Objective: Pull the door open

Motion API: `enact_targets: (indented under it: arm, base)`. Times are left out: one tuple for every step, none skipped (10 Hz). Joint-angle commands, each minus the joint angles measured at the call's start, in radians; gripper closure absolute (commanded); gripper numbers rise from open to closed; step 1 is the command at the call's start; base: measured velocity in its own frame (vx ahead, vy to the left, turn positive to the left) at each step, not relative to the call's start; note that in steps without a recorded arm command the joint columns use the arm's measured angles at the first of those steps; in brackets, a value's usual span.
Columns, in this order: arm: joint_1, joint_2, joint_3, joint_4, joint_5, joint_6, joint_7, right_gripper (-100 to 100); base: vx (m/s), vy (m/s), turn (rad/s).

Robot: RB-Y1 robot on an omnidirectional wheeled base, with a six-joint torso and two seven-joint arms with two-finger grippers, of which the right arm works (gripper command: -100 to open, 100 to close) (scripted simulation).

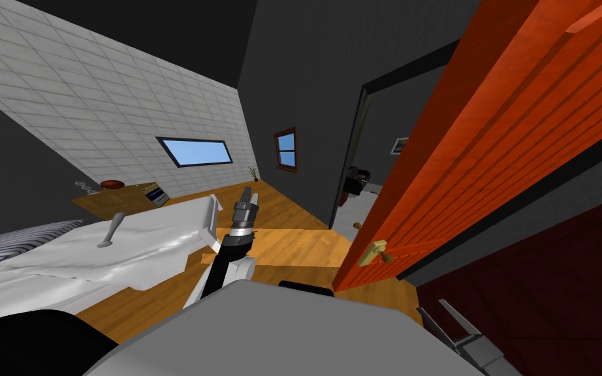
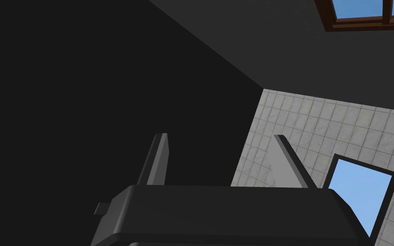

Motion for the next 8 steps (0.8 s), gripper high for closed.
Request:
enact_targets:
  arm:
    - [-0.006, 0.001, -0.004, 0.003, -0.004, 0.008, -0.003, -100]
    - [-0.009, 0.0, -0.007, 0.003, -0.009, 0.015, -0.006, -100]
    - [-0.012, 0.0, -0.011, 0.003, -0.013, 0.022, -0.008, -100]
    - [-0.017, -0.001, -0.015, 0.002, -0.018, 0.031, -0.011, -100]
    - [-0.019, -0.001, -0.018, 0.002, -0.022, 0.036, -0.012, -100]
    - [-0.015, -0.003, -0.017, 0.0, -0.02, 0.031, -0.011, -100]
    - [-0.015, -0.003, -0.017, 0.0, -0.02, 0.031, -0.011, 100]
    - [-0.015, -0.003, -0.017, 0.0, -0.02, 0.031, -0.011, 100]
  base:
    - [0.217, 0.069, 0.056]
    - [0.207, 0.081, 0.058]
    - [0.21, 0.092, 0.056]
    - [0.248, 0.1, 0.081]
    - [0.231, 0.079, 0.068]
    - [0.097, 0.03, 0.012]
    - [-0.007, -0.008, -0.015]
    - [-0.032, -0.019, 0.013]
